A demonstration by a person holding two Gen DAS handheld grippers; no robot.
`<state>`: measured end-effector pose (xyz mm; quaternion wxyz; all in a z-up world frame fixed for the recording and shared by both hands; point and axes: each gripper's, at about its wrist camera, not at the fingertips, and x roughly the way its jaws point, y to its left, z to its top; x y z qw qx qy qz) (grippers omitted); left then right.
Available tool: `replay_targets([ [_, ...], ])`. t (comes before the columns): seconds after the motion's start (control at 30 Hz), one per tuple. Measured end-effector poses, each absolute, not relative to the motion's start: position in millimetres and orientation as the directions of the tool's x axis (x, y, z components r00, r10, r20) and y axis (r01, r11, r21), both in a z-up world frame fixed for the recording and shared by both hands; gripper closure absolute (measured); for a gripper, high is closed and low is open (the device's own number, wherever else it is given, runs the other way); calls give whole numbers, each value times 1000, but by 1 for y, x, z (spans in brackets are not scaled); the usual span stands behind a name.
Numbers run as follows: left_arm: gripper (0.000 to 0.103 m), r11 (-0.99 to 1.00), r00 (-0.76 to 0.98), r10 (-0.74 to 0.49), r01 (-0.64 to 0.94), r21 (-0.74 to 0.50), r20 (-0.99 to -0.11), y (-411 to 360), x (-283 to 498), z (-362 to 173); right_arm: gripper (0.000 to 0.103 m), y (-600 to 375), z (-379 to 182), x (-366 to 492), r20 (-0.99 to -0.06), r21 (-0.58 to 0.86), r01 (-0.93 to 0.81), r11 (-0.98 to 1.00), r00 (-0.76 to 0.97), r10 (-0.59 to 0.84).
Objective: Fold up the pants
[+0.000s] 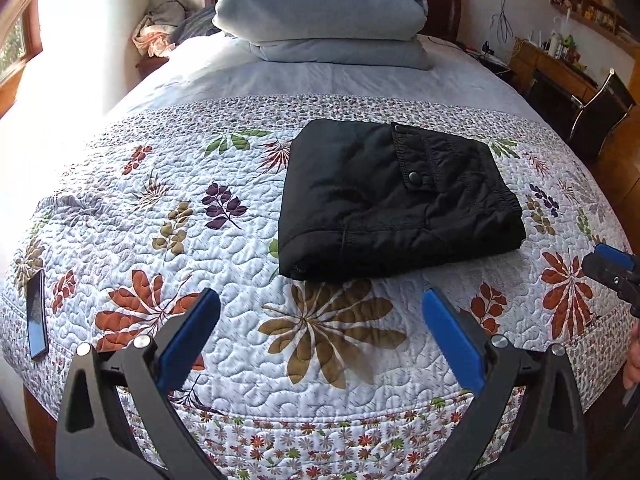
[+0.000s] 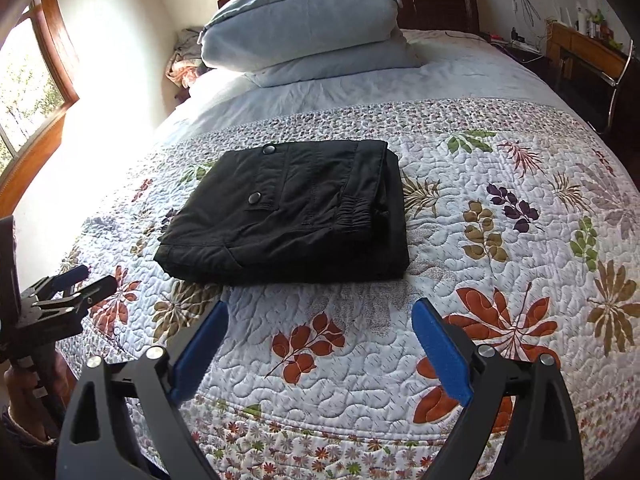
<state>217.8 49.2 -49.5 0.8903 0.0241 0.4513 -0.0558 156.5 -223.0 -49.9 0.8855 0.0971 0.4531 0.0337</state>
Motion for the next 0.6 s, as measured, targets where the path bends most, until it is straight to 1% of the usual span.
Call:
replay_targets([
  [0.17,3,994,577,-70,113,-5,-814,48,209,-50,9,-214,-44,146,-810,180,53,982,575,117],
  [0.4,3,991,567,-128,113,-77,-814,52,207,-48,9,-202,-30,135,-818,119,79,990,572,53],
  [0.6,3,988,603,-153,94,-120,-783,59,209,-30,9,-196,-19,130,-801,133,79,988,596,60],
])
